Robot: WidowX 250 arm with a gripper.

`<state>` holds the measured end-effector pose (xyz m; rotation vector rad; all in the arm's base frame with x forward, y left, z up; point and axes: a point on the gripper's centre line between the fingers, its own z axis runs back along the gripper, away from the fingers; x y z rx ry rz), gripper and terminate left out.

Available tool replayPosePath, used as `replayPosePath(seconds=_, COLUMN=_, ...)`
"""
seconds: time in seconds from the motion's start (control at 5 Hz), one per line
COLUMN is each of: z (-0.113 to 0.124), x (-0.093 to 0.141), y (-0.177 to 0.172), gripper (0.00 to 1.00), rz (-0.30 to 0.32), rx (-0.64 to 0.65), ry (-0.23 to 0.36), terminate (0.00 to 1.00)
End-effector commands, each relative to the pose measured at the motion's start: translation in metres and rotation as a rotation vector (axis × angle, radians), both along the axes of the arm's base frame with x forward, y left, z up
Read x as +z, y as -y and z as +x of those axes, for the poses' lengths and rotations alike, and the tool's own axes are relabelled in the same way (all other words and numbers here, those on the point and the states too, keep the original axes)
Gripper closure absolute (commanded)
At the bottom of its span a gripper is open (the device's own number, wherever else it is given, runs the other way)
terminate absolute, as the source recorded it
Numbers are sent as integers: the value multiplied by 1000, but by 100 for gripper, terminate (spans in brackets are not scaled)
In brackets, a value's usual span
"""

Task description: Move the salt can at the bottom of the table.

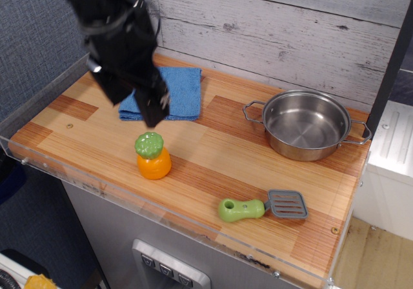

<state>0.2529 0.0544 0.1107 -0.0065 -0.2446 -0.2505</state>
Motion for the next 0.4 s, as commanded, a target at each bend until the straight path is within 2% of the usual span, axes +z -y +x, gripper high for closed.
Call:
replayPosePath(seconds=0.0, z=10, x=38, y=-3, gripper=0, rz=-28, rx=17, ry=115, terminate=0)
replayPosePath(seconds=0.2, z=10, x=38, y=-3, gripper=0, rz=-28, rx=17, ry=115, terminate=100)
